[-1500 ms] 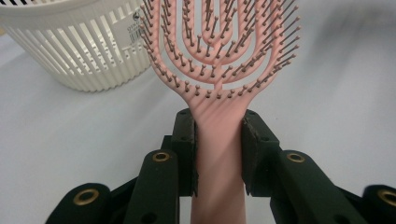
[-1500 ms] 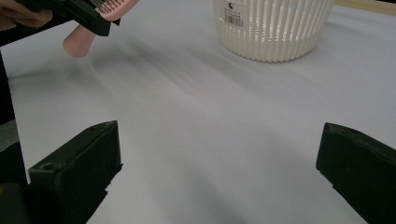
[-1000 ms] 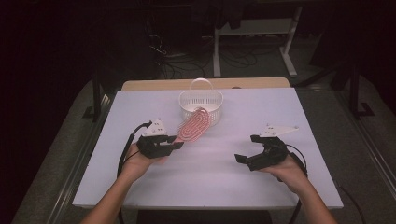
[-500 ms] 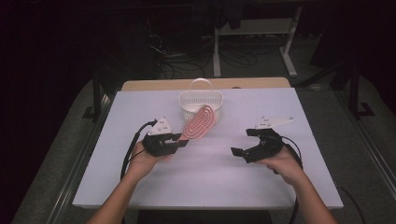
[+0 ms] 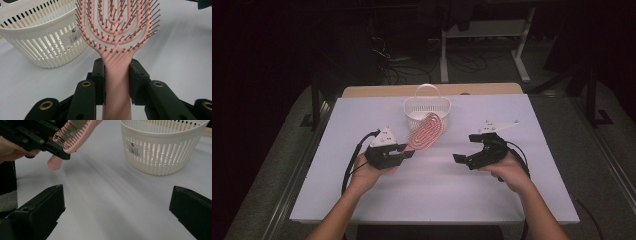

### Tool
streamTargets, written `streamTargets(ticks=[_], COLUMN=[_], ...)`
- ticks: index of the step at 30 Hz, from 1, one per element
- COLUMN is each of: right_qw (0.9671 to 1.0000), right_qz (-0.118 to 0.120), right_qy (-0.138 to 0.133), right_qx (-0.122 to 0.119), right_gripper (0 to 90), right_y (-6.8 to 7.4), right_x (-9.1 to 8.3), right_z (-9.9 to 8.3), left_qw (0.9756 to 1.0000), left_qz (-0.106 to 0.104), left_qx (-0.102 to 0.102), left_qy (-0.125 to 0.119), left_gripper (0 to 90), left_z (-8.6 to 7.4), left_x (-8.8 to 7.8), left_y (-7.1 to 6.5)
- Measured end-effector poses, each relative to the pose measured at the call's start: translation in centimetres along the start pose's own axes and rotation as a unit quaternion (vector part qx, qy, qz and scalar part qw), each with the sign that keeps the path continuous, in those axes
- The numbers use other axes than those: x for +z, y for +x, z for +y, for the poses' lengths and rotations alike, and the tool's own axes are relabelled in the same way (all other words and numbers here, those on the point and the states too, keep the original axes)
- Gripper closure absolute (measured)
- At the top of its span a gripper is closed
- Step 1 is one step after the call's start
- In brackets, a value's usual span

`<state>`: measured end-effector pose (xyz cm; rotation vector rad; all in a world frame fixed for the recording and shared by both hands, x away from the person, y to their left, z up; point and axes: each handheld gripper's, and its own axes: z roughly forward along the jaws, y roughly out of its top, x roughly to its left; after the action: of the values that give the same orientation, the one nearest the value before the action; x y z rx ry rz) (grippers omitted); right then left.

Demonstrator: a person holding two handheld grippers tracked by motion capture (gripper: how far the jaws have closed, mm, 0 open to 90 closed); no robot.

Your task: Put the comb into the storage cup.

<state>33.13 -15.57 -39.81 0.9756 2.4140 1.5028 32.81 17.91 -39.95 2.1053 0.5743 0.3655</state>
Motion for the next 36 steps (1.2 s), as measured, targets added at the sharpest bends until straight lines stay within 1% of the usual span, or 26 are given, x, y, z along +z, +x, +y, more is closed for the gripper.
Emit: streamTargets(ticks=[6, 12, 21, 27, 32, 36], right_qw=[1.0, 0.9999, 0.9995, 0.9992, 0.9991, 0.9988], right_qz=[0.007, 0.015, 0.028, 0.038, 0.04, 0.042], right_qy=[-0.006, -0.004, -0.011, -0.014, -0.014, -0.022], right_qx=[0.0, 0.003, 0.002, -0.002, -0.007, -0.006], right_gripper=[0.0, 0.0, 0.0, 0.0, 0.0, 0.0], right_y=[0.1, 0.0, 0.2, 0.2, 0.4, 0.4], right_x=[0.6, 1.3, 1.7, 2.3, 2.7, 2.8], right_z=[0.6, 0.9, 1.9, 2.6, 3.2, 3.4], left_qw=[1.0, 0.9999, 0.9997, 0.9997, 0.9997, 0.9996], left_qz=[0.005, 0.006, 0.012, 0.013, 0.013, 0.015], left_qx=[-0.001, -0.01, -0.014, -0.014, -0.013, -0.012], left_qy=[-0.003, -0.011, -0.014, -0.016, -0.017, -0.018], left_gripper=[70.8, 70.8, 70.8, 70.8, 70.8, 70.8], left_z=[-0.1, -0.3, -0.4, -0.3, -0.3, -0.3], left_x=[0.0, -0.1, 0.0, 0.0, 0.0, 0.0], left_y=[0.0, 0.1, 0.0, 0.1, 0.1, 0.1])
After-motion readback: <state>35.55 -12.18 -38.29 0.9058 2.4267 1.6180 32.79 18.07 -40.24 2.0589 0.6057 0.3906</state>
